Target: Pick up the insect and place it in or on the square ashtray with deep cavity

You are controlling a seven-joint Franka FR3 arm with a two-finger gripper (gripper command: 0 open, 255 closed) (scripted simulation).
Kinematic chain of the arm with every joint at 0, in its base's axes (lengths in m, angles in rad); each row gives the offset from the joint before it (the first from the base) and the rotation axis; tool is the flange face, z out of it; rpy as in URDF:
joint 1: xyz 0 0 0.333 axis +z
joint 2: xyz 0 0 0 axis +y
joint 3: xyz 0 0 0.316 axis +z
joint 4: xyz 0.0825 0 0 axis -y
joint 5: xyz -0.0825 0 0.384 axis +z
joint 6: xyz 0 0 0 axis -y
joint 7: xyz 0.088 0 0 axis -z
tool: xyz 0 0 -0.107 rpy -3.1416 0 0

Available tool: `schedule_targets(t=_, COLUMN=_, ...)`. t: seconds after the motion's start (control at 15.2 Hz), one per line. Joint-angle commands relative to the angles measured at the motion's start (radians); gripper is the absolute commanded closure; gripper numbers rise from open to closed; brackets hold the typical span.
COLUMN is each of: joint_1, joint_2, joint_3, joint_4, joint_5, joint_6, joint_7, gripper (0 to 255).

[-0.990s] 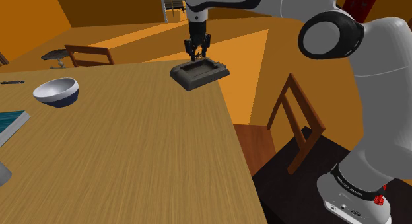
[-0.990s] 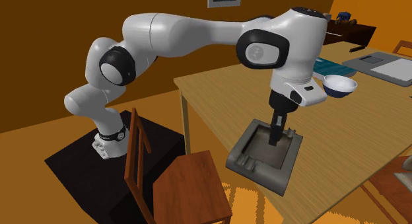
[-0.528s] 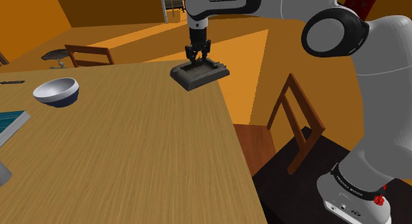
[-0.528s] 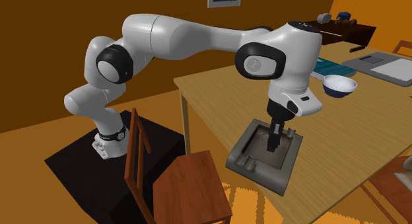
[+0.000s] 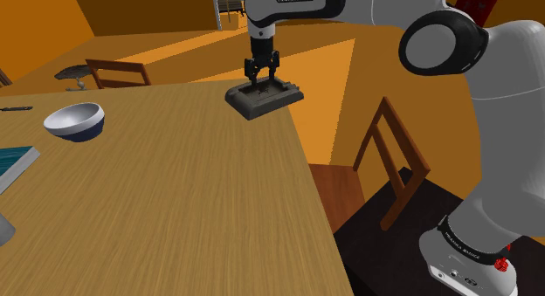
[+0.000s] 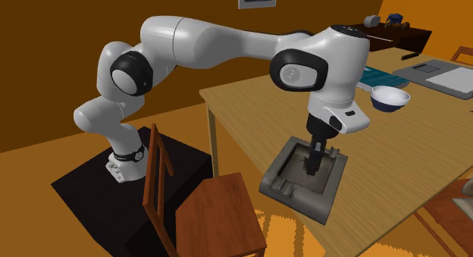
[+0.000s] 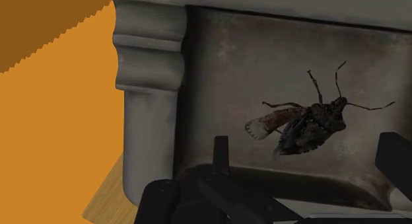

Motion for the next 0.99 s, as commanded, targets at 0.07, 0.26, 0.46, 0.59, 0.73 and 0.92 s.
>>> schedule_targets(t=0.07, joint_1=0.000, joint_2=0.000, joint_3=0.000, joint_4=0.000, joint_5=0.000, joint_6=0.000, joint_7=0.000, gripper=0)
schedule_targets(t=0.26, joint_1=0.010, joint_2=0.021, joint_3=-0.001, joint_4=0.104, joint_5=-0.003, joint_6=-0.082, joint_7=-0.003, gripper=0)
schedule_targets(t=0.46, joint_1=0.025, joint_2=0.060, joint_3=-0.004, joint_4=0.232, joint_5=-0.008, joint_6=-0.170, joint_7=-0.007, gripper=0)
schedule_targets(t=0.59, joint_1=0.025, joint_2=0.060, joint_3=-0.004, joint_4=0.232, joint_5=-0.008, joint_6=-0.170, joint_7=-0.007, gripper=0)
schedule_targets(t=0.73, joint_1=0.025, joint_2=0.060, joint_3=-0.004, joint_4=0.232, joint_5=-0.008, joint_6=-0.171, joint_7=-0.007, gripper=0)
schedule_targets(t=0.92, joint_1=0.025, joint_2=0.060, joint_3=-0.004, joint_4=0.232, joint_5=-0.008, joint_6=-0.171, joint_7=-0.007, gripper=0)
